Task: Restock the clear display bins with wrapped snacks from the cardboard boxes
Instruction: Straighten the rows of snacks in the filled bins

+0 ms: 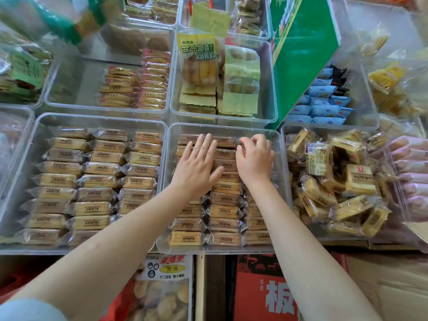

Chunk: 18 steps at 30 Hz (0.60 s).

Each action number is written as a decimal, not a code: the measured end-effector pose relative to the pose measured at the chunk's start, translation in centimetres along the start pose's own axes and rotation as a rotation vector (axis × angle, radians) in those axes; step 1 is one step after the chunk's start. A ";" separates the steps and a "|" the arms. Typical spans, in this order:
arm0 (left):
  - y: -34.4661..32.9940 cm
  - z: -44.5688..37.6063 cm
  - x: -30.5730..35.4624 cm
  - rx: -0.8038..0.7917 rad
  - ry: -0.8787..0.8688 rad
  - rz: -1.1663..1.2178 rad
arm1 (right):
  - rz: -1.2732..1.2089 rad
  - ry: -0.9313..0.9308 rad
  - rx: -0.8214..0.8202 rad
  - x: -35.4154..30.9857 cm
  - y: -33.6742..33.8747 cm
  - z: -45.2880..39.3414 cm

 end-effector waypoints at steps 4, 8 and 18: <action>-0.6 -1.8 0.0 -0.074 0.001 -0.062 | 0.002 -0.053 -0.075 -0.6 -0.7 -1.7; -1.3 -1.7 -0.4 -0.079 -0.008 -0.062 | -0.028 -0.107 -0.080 -1.2 -1.5 -2.5; -1.2 -1.5 -0.3 -0.111 -0.013 -0.043 | -0.220 -0.174 -0.088 0.6 -0.9 -2.1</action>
Point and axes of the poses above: each hand's wrist, its own z-axis away from the middle knuckle, its own y-axis out of the back of the hand, x = y × z, the point moved 4 cm from there along -z, towards the middle knuckle, and after that the axes turned 15 degrees about z, right-handed, at the moved point
